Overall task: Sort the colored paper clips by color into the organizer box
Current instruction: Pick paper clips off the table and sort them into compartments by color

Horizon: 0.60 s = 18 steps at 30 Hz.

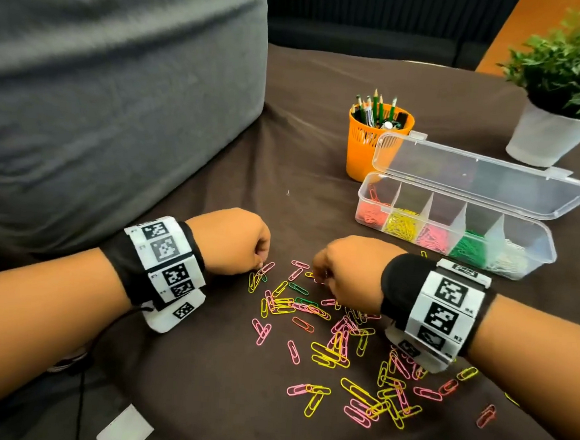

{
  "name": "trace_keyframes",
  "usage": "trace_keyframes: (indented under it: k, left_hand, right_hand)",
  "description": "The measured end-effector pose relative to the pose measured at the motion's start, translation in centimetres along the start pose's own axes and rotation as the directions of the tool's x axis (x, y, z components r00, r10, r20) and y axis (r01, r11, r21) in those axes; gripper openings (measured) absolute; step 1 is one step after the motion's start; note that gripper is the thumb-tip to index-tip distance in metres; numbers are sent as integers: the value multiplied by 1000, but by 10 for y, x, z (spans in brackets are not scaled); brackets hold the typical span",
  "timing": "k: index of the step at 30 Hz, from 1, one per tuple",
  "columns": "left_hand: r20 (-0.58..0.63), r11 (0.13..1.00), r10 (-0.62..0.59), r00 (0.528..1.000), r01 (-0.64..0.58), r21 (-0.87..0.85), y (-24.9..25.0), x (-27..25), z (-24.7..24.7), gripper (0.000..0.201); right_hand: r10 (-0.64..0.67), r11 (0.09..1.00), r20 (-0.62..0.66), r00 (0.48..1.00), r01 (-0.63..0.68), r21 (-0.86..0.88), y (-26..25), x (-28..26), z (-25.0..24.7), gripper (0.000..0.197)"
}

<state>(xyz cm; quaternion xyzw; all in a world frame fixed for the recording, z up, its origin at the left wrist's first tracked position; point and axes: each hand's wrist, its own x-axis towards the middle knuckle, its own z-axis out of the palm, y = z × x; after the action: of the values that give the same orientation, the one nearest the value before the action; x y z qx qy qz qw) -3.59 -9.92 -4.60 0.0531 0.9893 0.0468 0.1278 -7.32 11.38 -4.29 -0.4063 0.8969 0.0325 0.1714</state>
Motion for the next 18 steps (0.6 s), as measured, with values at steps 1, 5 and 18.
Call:
trace_keyframes:
  k: [1, 5, 18]
  left_hand:
    - [12, 1000, 14, 1000, -13, -16, 1, 2, -1, 6]
    - [100, 994, 108, 989, -105, -39, 5, 6, -2, 14]
    - [64, 965, 225, 972, -232, 122, 1, 2, 13, 3]
  right_hand:
    - [-13, 999, -7, 1000, 13, 34, -3, 1, 1, 20]
    - [-23, 995, -35, 999, 26, 93, -13, 12, 5, 9]
    - [63, 759, 73, 995, -95, 645, 7, 12, -9, 23]
